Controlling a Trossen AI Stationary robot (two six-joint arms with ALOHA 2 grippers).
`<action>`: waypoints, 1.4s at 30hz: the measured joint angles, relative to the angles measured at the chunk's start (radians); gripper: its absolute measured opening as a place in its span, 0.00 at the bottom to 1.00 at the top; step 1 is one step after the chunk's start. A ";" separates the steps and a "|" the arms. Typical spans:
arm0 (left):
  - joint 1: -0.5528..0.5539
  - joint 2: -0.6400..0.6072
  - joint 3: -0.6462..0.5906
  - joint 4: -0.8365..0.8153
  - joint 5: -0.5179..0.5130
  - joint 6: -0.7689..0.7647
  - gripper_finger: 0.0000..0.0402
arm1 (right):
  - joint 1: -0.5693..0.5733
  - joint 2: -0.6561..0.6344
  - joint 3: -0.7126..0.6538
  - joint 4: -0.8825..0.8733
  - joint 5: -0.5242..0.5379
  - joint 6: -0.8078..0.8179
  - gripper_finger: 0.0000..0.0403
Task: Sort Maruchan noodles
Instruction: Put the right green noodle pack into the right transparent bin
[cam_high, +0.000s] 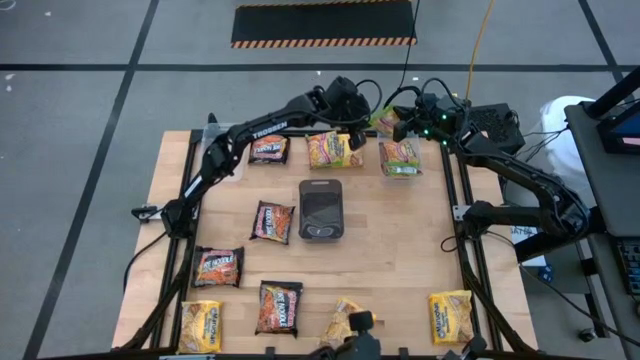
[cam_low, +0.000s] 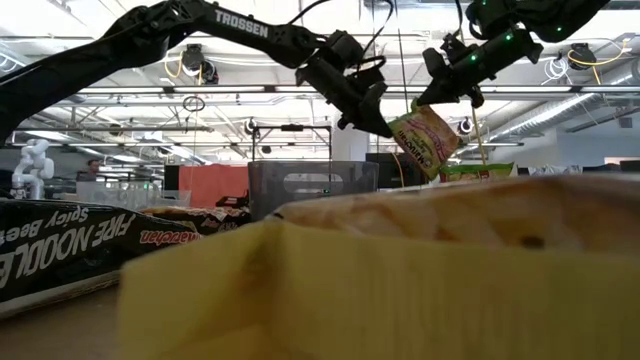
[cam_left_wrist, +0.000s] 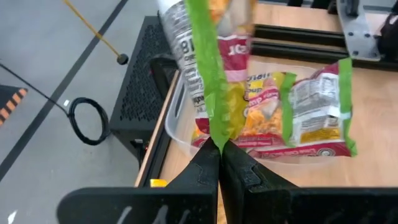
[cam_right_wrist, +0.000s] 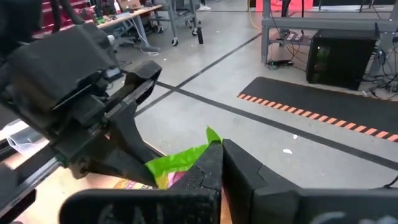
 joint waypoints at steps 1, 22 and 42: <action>-0.002 0.000 0.000 0.000 0.000 0.002 0.00 | 0.000 0.000 0.000 -0.005 0.005 -0.006 0.00; -0.047 0.000 0.000 0.024 0.003 0.045 0.00 | -0.001 0.001 0.000 -0.165 0.099 -0.064 0.00; -0.076 0.000 0.000 0.046 -0.020 0.027 0.00 | -0.002 0.001 -0.053 -0.206 0.099 -0.040 0.00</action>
